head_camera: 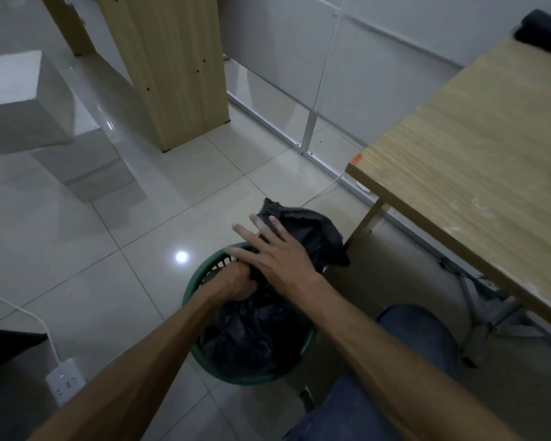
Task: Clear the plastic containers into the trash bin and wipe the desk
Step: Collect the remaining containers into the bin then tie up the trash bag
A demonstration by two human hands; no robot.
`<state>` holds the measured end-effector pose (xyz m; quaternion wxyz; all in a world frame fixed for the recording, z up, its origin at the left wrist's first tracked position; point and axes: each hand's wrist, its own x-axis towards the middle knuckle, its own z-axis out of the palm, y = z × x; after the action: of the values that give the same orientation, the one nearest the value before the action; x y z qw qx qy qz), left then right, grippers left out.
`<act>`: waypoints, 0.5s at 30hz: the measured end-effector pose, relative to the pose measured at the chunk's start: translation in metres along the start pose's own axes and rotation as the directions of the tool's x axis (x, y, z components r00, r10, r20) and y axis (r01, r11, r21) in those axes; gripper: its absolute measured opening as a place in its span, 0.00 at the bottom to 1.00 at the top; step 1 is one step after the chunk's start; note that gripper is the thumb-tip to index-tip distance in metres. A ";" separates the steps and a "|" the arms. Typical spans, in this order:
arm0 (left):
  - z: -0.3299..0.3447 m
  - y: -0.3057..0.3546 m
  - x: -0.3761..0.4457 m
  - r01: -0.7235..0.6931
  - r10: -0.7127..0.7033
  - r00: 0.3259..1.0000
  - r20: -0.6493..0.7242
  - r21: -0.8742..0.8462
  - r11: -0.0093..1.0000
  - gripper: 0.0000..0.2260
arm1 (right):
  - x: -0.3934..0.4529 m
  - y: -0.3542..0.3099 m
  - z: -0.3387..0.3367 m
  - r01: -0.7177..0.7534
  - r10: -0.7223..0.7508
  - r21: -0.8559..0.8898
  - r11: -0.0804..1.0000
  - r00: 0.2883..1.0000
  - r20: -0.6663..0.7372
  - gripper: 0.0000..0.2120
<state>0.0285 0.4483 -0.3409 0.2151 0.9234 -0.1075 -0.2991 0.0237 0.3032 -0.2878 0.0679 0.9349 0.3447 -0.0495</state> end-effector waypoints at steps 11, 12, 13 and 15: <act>-0.011 -0.019 -0.018 -0.022 0.006 0.999 -0.043 -0.381 0.924 0.08 | -0.023 0.025 0.038 -0.263 0.250 0.206 0.942 0.964 0.091 0.18; -0.010 -0.021 -0.019 -0.042 0.029 0.999 -0.042 -0.369 0.929 0.08 | -0.025 0.026 0.037 -0.274 0.262 0.208 0.939 0.961 0.085 0.19; -0.008 -0.024 -0.020 -0.064 0.054 0.998 -0.040 -0.350 0.934 0.07 | -0.027 0.026 0.033 -0.300 0.285 0.234 0.925 0.954 0.096 0.20; -0.006 -0.030 -0.023 -0.087 0.078 0.996 -0.042 -0.313 0.946 0.07 | -0.027 0.028 0.022 -0.425 0.359 0.384 0.820 0.904 0.232 0.17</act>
<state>0.0158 0.4837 -0.3389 0.3733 0.8763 -0.0940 -0.2897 0.0205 0.2612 -0.3031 -0.1033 0.9713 0.1192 -0.1782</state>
